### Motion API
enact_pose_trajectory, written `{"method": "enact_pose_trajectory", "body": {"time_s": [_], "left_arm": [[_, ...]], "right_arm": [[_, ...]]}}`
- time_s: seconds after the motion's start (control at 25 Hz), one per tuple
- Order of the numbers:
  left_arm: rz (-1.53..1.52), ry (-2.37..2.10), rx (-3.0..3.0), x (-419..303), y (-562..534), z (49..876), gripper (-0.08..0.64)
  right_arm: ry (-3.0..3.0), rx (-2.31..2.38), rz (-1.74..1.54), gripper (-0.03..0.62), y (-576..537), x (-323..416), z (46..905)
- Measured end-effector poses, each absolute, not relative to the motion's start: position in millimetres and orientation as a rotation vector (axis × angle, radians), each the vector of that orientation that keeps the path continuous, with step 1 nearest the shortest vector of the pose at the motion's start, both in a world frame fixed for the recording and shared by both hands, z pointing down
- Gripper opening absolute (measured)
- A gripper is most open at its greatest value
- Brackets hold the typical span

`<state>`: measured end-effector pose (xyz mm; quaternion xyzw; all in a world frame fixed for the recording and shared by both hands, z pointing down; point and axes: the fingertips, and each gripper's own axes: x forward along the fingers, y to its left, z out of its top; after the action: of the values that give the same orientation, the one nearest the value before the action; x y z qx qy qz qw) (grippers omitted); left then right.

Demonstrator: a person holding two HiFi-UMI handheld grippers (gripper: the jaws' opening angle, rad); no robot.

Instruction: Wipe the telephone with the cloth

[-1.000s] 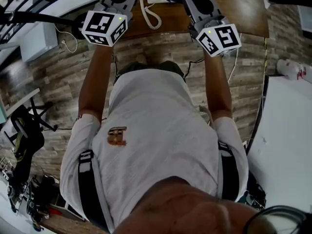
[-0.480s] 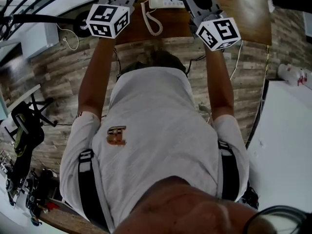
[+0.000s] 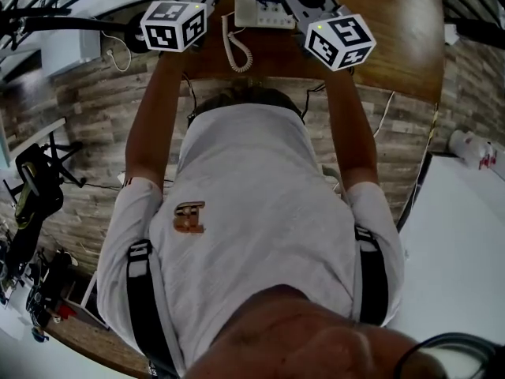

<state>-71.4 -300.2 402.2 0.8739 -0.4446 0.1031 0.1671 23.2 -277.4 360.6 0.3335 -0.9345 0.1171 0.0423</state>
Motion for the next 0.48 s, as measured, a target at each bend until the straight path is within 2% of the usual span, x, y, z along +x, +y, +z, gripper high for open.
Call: {"method": "enact_pose_trajectory", "body": {"time_s": [0.12, 0.28, 0.48], "left_arm": [[0.347, -1.278, 2.417, -66, -308, 420, 0.029], [0.435, -1.240, 2.336, -60, -307, 448, 0.083], [0.501, -1.193, 2.263, -57, -311, 474, 0.084]], "right_arm": [[-2.850, 0.928, 0.432, 0.060, -290, 24, 373], [-2.804, 0.837, 0.552, 0.060, -304, 21, 394], [-2.751, 0.773, 0.684, 0.060, -323, 12, 412]]}}
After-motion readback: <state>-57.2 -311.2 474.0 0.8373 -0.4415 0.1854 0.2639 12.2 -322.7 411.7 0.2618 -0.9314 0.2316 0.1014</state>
